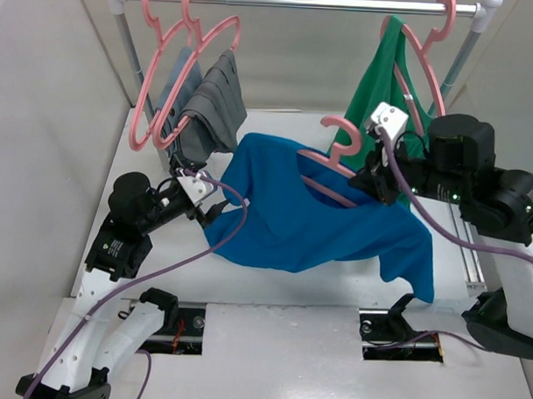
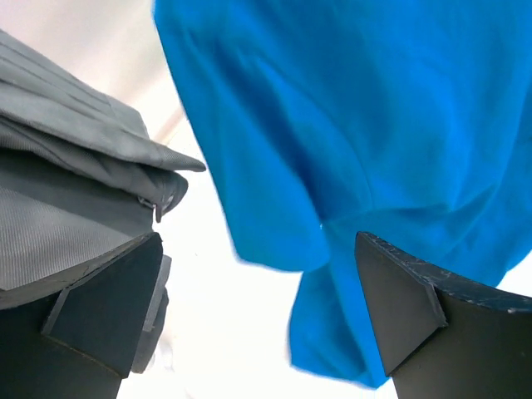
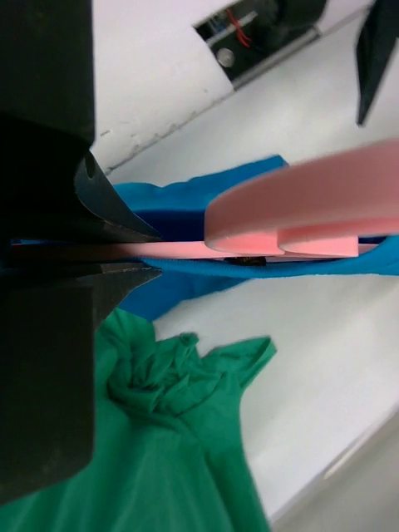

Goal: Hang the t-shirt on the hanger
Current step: Hang the hanger with tshirt onto the clothesline

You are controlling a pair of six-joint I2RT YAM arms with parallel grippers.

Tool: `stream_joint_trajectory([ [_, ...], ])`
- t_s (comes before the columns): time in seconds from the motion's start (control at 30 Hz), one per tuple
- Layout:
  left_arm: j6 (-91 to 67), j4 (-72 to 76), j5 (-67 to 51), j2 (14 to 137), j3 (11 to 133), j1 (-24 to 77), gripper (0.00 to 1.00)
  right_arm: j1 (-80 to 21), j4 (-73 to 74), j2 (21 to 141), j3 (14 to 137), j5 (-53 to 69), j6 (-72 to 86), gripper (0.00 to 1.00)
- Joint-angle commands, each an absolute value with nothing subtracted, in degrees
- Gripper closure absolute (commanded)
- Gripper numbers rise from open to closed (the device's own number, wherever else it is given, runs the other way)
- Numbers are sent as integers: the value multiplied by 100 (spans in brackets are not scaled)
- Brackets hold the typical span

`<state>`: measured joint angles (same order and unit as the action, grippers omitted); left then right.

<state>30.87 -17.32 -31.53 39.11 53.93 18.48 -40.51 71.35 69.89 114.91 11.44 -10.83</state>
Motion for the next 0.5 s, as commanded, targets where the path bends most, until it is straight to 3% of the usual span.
stream_joint_trajectory([
  [0.0, 2971, -1389, -3489, 3841, 5353, 1828, 0, -4052, 7680, 7101, 12460, 5, -563, 100],
  [0.07, 2971, -1389, -3647, 3841, 5353, 1828, 0, -4052, 7918, 7320, 13170, -638, -449, 100],
  [0.3, 2743, -1336, -3709, 3841, 5300, 1828, 0, -4052, 7375, 7804, 13869, -2027, -448, 100],
  [0.47, 2602, -1231, -3709, 3718, 5247, 1828, 0, -3946, 5716, 7805, 13703, -3023, -677, 100],
])
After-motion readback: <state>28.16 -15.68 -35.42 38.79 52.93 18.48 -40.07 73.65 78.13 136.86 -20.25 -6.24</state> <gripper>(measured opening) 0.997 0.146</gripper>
